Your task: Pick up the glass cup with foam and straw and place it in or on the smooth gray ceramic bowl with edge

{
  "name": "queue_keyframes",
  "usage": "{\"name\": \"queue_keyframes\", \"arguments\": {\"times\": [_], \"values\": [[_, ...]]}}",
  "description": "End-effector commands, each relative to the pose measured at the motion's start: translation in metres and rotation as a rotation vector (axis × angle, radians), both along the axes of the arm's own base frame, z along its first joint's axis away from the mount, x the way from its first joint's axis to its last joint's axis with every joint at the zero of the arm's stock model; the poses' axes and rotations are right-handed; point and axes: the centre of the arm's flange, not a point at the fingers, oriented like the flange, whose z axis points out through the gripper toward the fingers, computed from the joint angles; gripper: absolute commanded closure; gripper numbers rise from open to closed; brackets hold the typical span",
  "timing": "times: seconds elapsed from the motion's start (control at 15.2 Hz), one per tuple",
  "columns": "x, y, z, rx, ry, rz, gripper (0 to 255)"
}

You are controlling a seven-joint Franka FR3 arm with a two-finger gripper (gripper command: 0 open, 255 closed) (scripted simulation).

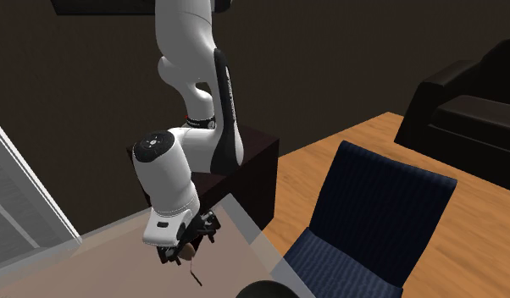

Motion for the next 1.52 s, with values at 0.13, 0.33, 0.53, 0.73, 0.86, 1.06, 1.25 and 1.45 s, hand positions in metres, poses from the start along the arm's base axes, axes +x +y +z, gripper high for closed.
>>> {"name": "queue_keyframes", "arguments": {"times": [0.13, 0.33, 0.53, 0.73, 0.86, 1.06, 1.25, 1.45], "values": [[0.000, 0.000, 0.000, 0.000, 0.000, 0.000, 255], [0.000, 0.000, 0.000, 0.000, 0.000, 0.000, 255], [0.000, 0.000, 0.000, 0.000, 0.000, 0.000, 255], [0.000, 0.000, 0.000, 0.000, 0.000, 0.000, 255], [-0.018, 0.001, 0.000, -0.015, -0.020, -0.191, 0], [-0.066, 0.023, -0.001, -0.062, -0.081, -0.765, 0], [-0.078, 0.037, -0.007, -0.079, -0.103, -0.973, 0], [-0.076, 0.035, -0.023, -0.079, -0.103, -0.973, 0]]}}
